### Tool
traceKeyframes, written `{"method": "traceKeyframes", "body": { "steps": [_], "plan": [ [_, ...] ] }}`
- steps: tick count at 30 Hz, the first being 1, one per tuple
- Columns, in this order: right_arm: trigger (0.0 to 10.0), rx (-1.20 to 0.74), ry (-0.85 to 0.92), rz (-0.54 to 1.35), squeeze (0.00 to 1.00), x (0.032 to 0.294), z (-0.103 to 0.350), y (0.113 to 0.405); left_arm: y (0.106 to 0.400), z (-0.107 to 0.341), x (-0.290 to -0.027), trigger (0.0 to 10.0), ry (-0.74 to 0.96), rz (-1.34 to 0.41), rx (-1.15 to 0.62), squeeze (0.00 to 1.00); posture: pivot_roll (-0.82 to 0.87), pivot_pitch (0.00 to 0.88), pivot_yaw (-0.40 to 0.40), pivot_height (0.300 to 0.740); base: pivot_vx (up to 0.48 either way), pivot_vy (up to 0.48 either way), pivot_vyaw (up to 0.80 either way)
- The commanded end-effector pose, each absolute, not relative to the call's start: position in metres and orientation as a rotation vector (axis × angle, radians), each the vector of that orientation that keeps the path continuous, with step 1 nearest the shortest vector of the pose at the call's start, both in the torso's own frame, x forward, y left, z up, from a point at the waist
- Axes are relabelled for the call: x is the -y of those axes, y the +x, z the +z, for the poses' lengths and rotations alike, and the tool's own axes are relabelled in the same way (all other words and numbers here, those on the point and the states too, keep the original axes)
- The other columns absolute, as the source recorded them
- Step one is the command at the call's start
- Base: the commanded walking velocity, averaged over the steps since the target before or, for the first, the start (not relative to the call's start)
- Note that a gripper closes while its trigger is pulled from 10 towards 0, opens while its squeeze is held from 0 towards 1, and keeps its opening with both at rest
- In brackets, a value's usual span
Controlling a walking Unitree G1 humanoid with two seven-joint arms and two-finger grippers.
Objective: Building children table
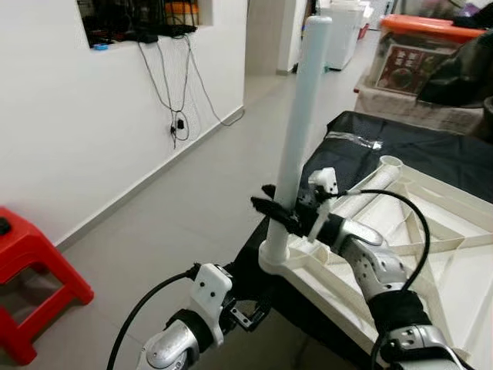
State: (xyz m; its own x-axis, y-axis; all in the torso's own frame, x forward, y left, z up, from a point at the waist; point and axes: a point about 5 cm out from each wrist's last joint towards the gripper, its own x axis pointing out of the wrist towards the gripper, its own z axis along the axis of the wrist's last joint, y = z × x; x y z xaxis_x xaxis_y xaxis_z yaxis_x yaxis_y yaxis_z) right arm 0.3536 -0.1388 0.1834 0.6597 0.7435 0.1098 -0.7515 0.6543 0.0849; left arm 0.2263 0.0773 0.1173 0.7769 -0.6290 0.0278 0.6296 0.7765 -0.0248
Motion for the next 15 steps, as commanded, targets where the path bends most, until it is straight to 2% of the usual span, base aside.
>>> {"method": "traceKeyframes", "body": {
  "steps": [1, 2, 4, 7, 8, 10, 11, 12, 13, 14, 15],
  "plan": [
    [0.0, 0.061, 0.173, 0.686, 0.00, 0.153, 0.179, 0.361, 0.225, 0.113, -0.077, 10.0, -0.032, -0.688, -0.008, 0.00, 0.10, 0.035, -0.041, 0.740, 0.000, 0.000, 0.00],
    [0.0, 0.065, 0.164, 0.570, 0.00, 0.162, 0.180, 0.366, 0.224, 0.112, -0.077, 10.0, -0.032, -0.689, -0.008, 0.00, 0.10, 0.034, -0.042, 0.740, 0.000, 0.000, 0.00],
    [0.0, 0.066, 0.160, 0.495, 0.00, 0.168, 0.180, 0.369, 0.224, 0.112, -0.077, 10.0, -0.033, -0.690, -0.008, 0.00, 0.10, 0.034, -0.042, 0.740, 0.000, 0.000, 0.00],
    [0.0, 0.033, 0.085, 0.088, 0.00, 0.202, 0.178, 0.378, 0.224, 0.112, -0.076, 10.0, -0.033, -0.691, -0.009, 0.00, 0.10, 0.029, -0.043, 0.740, 0.000, 0.000, 0.00],
    [0.0, 0.033, 0.085, 0.088, 0.00, 0.202, 0.178, 0.378, 0.224, 0.112, -0.076, 10.0, -0.033, -0.691, -0.009, 0.00, 0.10, 0.029, -0.043, 0.740, 0.000, 0.000, 0.00],
    [0.0, 0.020, 0.047, -0.244, 0.00, 0.233, 0.177, 0.374, 0.224, 0.112, -0.076, 10.0, -0.033, -0.692, -0.010, 0.00, 0.10, 0.027, -0.043, 0.740, 0.000, 0.000, 0.00],
    [0.0, 0.020, 0.047, -0.244, 0.00, 0.233, 0.177, 0.374, 0.224, 0.112, -0.076, 10.0, -0.033, -0.692, -0.010, 0.00, 0.10, 0.027, -0.043, 0.740, 0.000, 0.000, 0.00],
    [0.0, 0.022, 0.037, -0.338, 0.00, 0.242, 0.177, 0.371, 0.224, 0.112, -0.076, 10.0, -0.033, -0.692, -0.011, 0.00, 0.10, 0.027, -0.043, 0.740, 0.000, 0.000, 0.00],
    [0.0, 0.022, 0.037, -0.338, 0.00, 0.242, 0.177, 0.371, 0.224, 0.112, -0.076, 10.0, -0.033, -0.692, -0.011, 0.00, 0.10, 0.027, -0.043, 0.740, 0.000, 0.000, 0.00],
    [0.0, 0.023, 0.033, -0.476, 0.00, 0.254, 0.177, 0.365, 0.224, 0.112, -0.076, 10.0, -0.033, -0.693, -0.011, 0.00, 0.10, 0.024, -0.043, 0.740, 0.000, 0.000, 0.00],
    [0.0, 0.023, 0.033, -0.476, 0.00, 0.254, 0.177, 0.365, 0.224, 0.112, -0.076, 10.0, -0.033, -0.693, -0.011, 0.00, 0.10, 0.024, -0.043, 0.740, 0.000, 0.000, 0.00]
  ]
}}
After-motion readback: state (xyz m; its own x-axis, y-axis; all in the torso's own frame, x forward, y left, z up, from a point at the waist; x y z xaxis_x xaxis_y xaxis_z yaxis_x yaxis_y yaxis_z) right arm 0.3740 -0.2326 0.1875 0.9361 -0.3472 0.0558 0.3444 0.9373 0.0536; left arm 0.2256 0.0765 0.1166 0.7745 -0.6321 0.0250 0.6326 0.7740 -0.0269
